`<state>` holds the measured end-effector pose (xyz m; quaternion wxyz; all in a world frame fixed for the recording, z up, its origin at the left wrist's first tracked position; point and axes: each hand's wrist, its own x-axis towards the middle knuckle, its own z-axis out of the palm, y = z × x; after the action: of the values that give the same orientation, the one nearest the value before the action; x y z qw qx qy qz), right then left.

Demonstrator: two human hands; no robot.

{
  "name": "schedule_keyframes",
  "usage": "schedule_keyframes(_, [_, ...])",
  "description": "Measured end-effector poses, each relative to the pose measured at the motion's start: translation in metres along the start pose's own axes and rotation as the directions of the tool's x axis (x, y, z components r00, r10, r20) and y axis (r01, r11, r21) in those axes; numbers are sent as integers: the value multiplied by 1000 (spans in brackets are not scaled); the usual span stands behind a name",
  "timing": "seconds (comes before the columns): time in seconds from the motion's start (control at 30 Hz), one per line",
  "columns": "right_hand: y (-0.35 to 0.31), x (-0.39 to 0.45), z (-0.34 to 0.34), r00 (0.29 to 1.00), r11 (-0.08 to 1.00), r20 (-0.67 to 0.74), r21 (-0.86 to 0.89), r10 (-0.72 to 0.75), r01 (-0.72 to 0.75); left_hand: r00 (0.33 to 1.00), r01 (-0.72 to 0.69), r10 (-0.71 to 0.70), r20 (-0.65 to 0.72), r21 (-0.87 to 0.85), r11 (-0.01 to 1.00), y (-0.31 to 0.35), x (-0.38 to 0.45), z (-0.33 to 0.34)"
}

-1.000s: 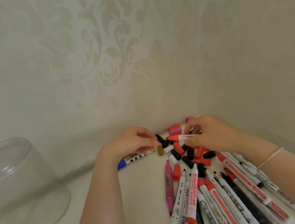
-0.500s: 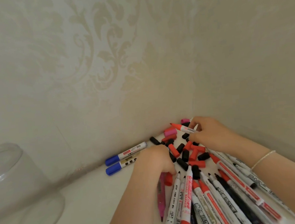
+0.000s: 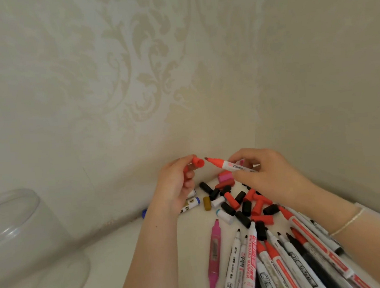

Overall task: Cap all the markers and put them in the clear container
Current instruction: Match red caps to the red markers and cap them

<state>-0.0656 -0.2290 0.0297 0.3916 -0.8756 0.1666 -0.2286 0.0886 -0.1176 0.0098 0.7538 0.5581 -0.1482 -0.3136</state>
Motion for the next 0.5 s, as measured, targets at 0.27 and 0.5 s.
schedule_keyframes(0.27, [-3, 3, 3, 997, 976, -1, -207, 71, -69, 998, -55, 59, -26, 118, 991, 1, -5, 8])
schedule_keyframes(0.5, [-2, 5, 4, 998, 943, -7, -328, 55, -54, 984, -166, 180, 22, 507, 846, 5, -12, 15])
